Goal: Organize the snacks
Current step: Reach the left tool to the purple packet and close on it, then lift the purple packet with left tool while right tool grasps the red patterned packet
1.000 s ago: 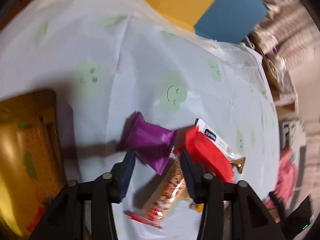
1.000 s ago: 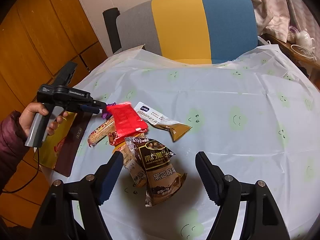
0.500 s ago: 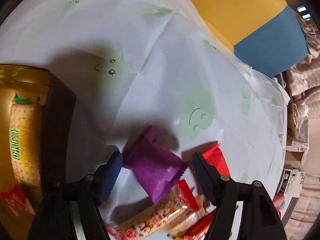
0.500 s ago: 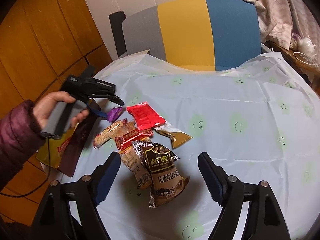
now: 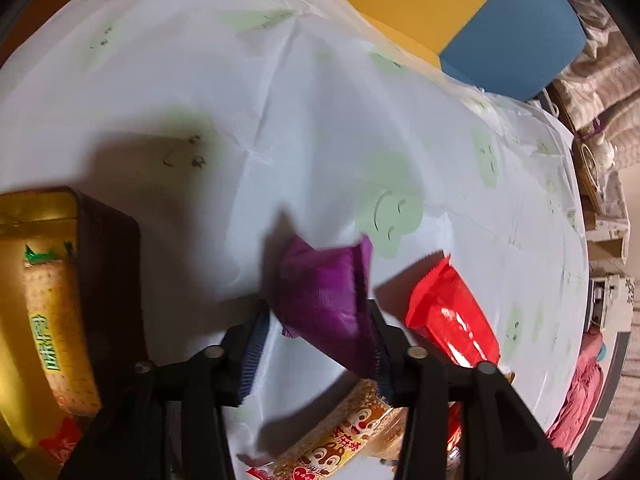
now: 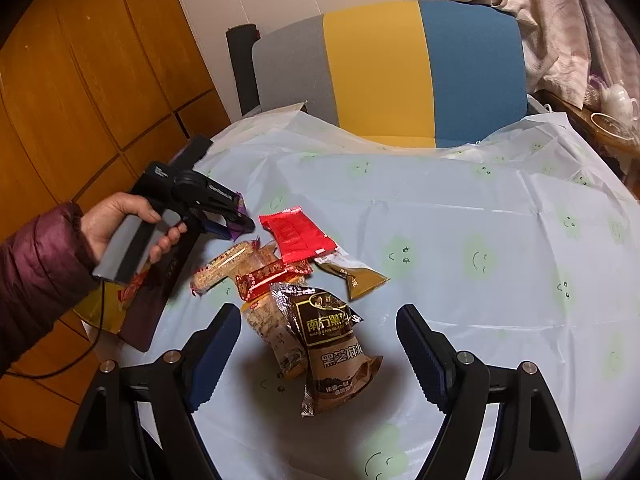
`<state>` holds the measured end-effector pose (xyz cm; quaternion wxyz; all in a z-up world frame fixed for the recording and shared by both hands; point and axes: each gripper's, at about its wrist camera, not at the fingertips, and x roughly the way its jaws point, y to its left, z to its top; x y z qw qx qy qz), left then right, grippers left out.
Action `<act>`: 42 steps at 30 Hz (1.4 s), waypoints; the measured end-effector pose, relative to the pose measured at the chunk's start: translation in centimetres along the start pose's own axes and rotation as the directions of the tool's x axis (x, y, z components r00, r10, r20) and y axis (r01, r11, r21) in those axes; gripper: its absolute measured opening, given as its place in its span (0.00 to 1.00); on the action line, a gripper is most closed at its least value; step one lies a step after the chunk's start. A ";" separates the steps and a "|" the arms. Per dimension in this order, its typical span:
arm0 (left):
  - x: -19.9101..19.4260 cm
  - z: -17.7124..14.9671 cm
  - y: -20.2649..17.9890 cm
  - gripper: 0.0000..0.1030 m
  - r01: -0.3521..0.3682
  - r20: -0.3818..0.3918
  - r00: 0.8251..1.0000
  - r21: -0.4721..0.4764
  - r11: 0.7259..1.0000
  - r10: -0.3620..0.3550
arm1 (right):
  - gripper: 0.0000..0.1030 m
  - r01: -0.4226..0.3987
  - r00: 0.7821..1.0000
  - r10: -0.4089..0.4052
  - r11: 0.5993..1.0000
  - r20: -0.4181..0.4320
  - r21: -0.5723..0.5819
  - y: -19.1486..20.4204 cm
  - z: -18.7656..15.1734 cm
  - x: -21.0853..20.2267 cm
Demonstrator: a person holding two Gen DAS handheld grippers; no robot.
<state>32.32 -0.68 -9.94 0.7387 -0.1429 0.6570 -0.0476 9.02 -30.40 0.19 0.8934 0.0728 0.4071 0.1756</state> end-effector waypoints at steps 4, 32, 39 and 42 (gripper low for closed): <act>0.2 0.8 -0.6 0.51 -0.009 0.000 1.000 0.038 0.999 0.009 | 0.78 0.007 1.000 -0.007 1.000 -0.005 0.000 -0.1 -0.1 0.1; -6.1 -18.5 -1.4 0.42 -0.201 0.389 0.920 0.379 0.903 0.041 | 0.72 0.077 0.993 -0.074 0.996 -0.089 0.034 -1.1 -0.8 2.1; -5.5 -24.5 -1.3 0.43 -0.208 0.399 0.917 0.458 0.864 0.009 | 0.49 -0.049 0.994 0.054 0.998 -0.091 0.048 1.9 -0.8 2.4; -4.5 -25.6 -0.8 0.43 -0.205 0.382 0.924 0.470 0.859 0.012 | 0.49 -0.075 0.989 0.080 0.996 -0.121 0.046 4.1 -0.7 4.1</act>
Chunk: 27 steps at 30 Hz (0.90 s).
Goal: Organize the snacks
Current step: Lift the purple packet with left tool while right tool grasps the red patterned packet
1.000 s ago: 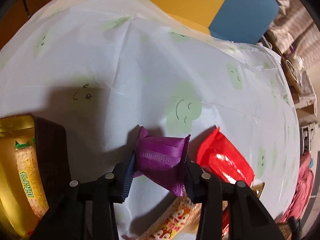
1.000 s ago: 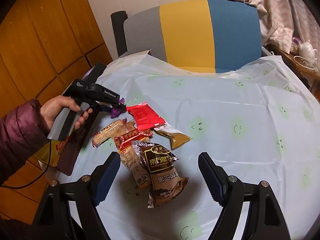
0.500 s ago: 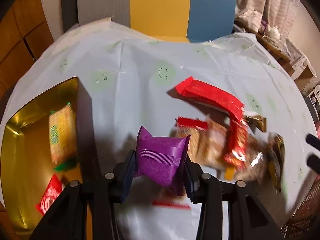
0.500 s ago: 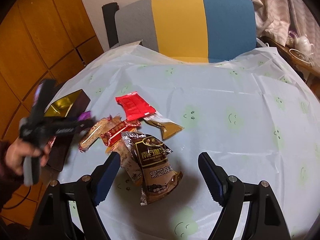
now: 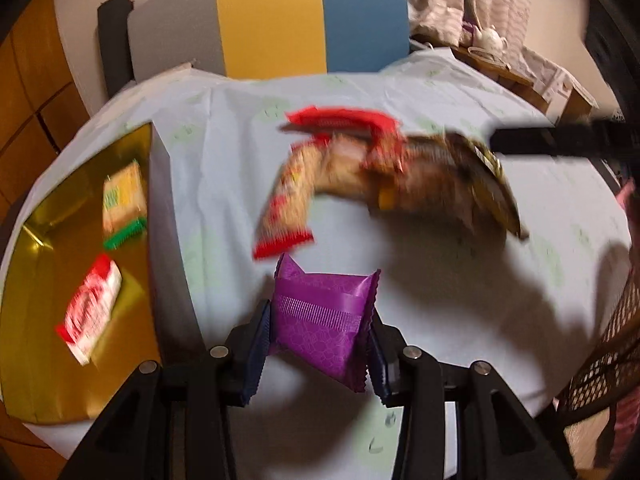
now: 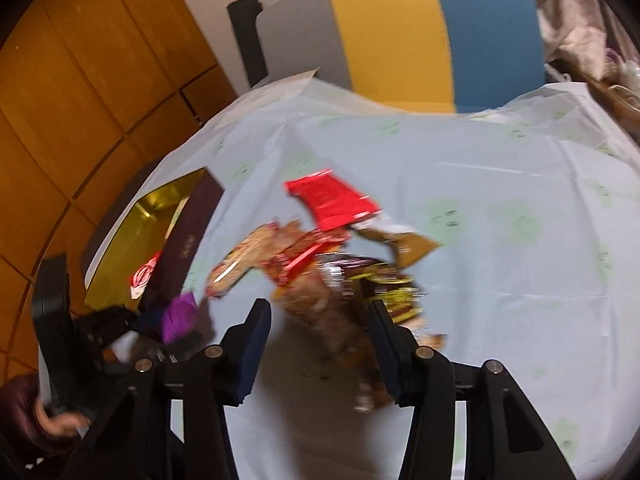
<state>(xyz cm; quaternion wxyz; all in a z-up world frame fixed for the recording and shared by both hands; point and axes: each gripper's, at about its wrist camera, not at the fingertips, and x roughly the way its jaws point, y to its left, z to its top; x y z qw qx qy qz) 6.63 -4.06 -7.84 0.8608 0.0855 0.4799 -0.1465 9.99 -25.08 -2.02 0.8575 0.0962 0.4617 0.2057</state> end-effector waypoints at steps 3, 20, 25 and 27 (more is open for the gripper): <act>0.4 -1.5 0.1 0.43 0.018 0.015 1.000 -0.010 1.000 -0.018 | 0.49 -0.014 1.000 0.014 1.000 -0.028 0.016 1.8 0.9 2.5; 0.4 -2.5 0.1 0.43 0.046 0.054 0.998 -0.036 0.998 -0.044 | 0.23 0.112 0.985 -0.118 0.992 -0.130 -0.050 4.4 4.1 10.5; 0.5 -2.6 0.4 0.43 0.050 0.056 0.997 -0.042 0.998 -0.048 | 0.23 0.035 0.984 -0.053 0.993 -0.173 -0.110 5.2 1.6 8.9; 0.5 -2.6 0.5 0.43 0.053 0.057 0.997 -0.046 0.998 -0.050 | 0.23 0.001 0.979 -0.025 0.993 -0.202 -0.120 5.3 0.1 8.2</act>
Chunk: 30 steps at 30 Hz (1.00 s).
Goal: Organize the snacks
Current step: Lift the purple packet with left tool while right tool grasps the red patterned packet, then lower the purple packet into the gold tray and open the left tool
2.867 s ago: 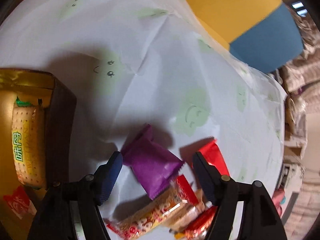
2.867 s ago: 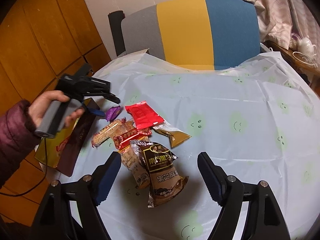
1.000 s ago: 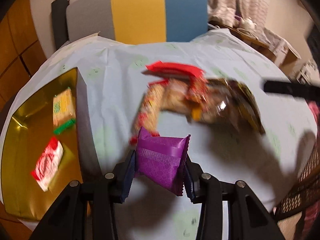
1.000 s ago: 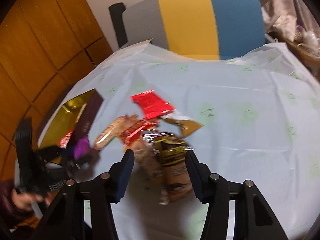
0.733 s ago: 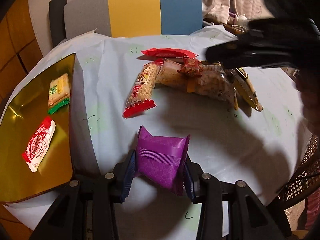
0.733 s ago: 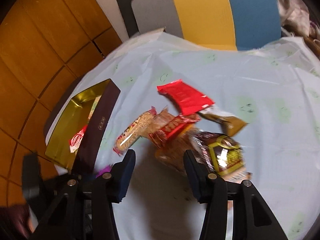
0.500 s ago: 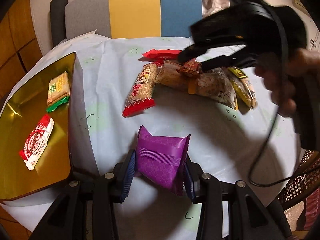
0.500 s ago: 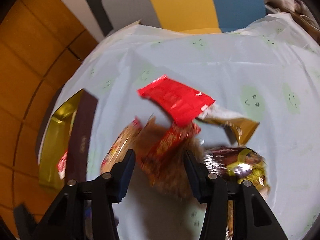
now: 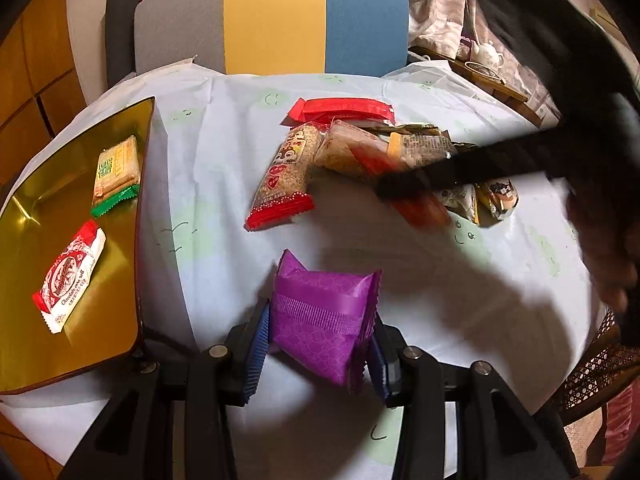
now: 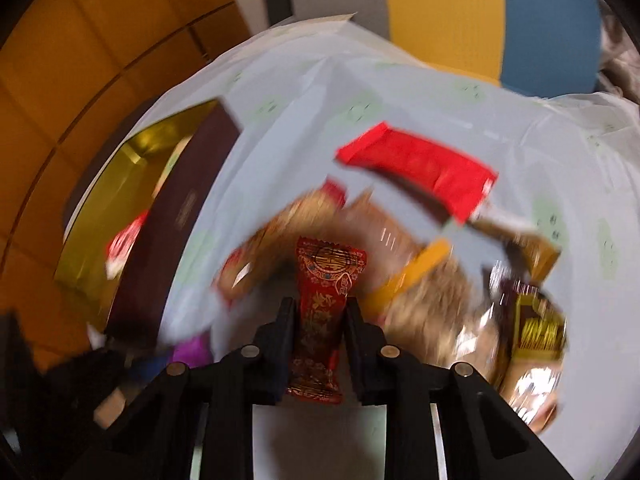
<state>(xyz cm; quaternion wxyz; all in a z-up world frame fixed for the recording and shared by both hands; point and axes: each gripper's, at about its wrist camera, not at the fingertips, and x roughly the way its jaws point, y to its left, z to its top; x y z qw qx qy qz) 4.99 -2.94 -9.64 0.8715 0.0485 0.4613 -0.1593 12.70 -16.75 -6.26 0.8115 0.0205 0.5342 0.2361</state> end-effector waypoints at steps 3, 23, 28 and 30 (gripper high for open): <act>0.0 0.0 0.0 0.43 -0.002 -0.001 1.000 -0.004 1.000 0.002 | 0.23 -0.008 0.999 0.008 1.000 -0.040 -0.014 0.0 -2.8 -0.3; -0.4 -0.1 -0.9 0.42 -0.045 0.027 0.999 0.047 0.998 0.044 | 0.23 0.108 0.994 -0.109 0.994 0.023 0.021 0.0 -7.3 -0.5; -0.7 0.2 -0.9 0.42 -0.032 0.037 0.999 0.036 0.999 0.031 | 0.23 0.099 0.994 -0.100 0.995 0.040 0.029 -0.3 -7.5 -0.4; -1.0 0.2 -1.1 0.42 -0.023 0.047 0.999 0.041 0.999 0.021 | 0.23 0.095 0.994 -0.097 0.995 0.043 0.033 -0.4 -7.7 -0.5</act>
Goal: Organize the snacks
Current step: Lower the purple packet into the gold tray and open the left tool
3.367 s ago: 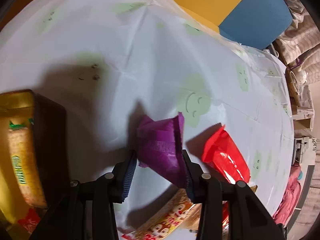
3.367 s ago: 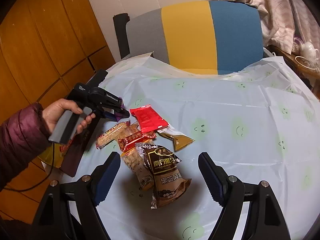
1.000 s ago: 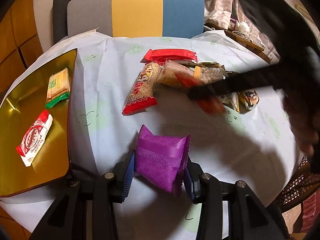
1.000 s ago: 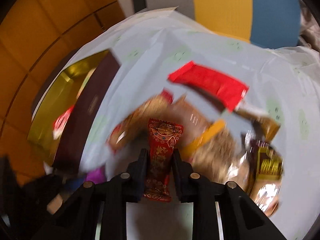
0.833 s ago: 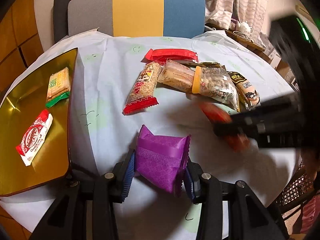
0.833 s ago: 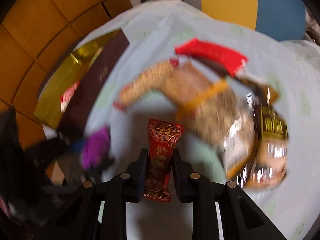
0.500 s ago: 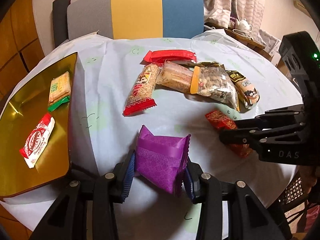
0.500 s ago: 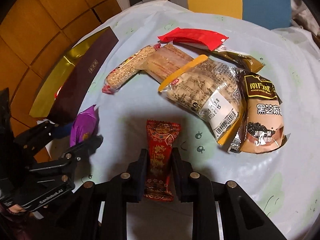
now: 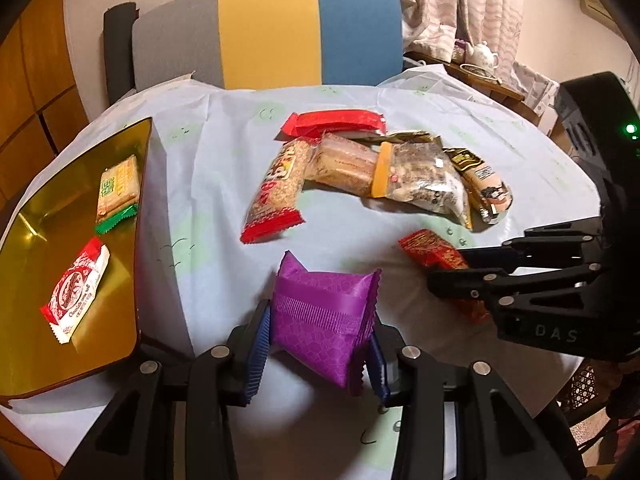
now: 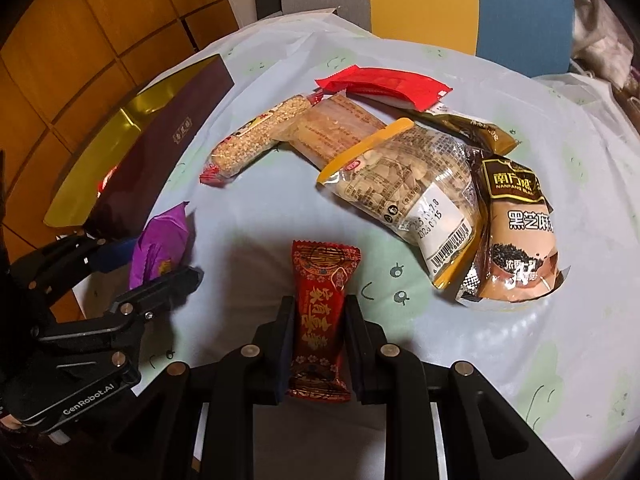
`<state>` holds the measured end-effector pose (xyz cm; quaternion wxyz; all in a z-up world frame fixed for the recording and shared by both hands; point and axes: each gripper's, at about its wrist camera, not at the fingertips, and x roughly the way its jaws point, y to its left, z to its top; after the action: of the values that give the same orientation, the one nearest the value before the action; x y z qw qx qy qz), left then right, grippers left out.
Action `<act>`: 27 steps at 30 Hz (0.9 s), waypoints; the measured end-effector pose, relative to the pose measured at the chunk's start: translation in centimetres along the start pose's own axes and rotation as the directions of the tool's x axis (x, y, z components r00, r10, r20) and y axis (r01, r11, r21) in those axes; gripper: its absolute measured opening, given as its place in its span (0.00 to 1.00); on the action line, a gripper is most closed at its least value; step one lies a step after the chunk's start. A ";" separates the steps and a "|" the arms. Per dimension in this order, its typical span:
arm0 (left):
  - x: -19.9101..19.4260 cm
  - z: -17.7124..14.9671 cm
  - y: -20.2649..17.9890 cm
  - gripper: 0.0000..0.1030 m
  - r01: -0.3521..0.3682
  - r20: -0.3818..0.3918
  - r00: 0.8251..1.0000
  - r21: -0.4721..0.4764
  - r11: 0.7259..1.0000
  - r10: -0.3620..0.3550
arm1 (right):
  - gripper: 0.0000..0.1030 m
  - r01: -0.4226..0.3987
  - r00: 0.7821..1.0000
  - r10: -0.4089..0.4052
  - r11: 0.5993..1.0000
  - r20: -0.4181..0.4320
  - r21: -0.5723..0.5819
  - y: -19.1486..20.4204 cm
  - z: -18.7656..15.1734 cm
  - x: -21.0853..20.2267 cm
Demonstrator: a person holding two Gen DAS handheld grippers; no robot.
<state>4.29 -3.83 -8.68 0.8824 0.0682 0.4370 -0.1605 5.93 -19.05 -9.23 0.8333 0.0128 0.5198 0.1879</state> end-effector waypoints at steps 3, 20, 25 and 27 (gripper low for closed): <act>-0.2 0.0 -0.3 0.42 0.020 0.012 1.000 0.005 1.000 -0.020 | 0.23 0.005 1.000 -0.005 1.000 0.010 0.003 0.0 -0.1 0.0; -6.6 2.5 2.2 0.42 0.091 0.174 0.982 -0.105 0.990 -0.072 | 0.23 0.010 0.999 -0.010 1.000 0.035 0.023 0.0 -0.4 -0.3; -9.4 3.7 6.6 0.42 0.085 0.229 0.973 -0.236 0.968 -0.029 | 0.23 -0.004 0.999 0.002 0.999 0.048 0.040 -0.2 -0.6 -0.3; -10.1 3.8 9.4 0.42 0.066 0.230 0.973 -0.306 0.950 0.007 | 0.23 -0.005 0.999 0.003 0.999 0.050 0.044 -0.2 -0.7 -0.4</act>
<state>4.64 6.22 1.48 0.9238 -0.0972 0.3537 -0.1096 5.29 -19.50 -9.26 0.8451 0.0370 0.5029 0.1775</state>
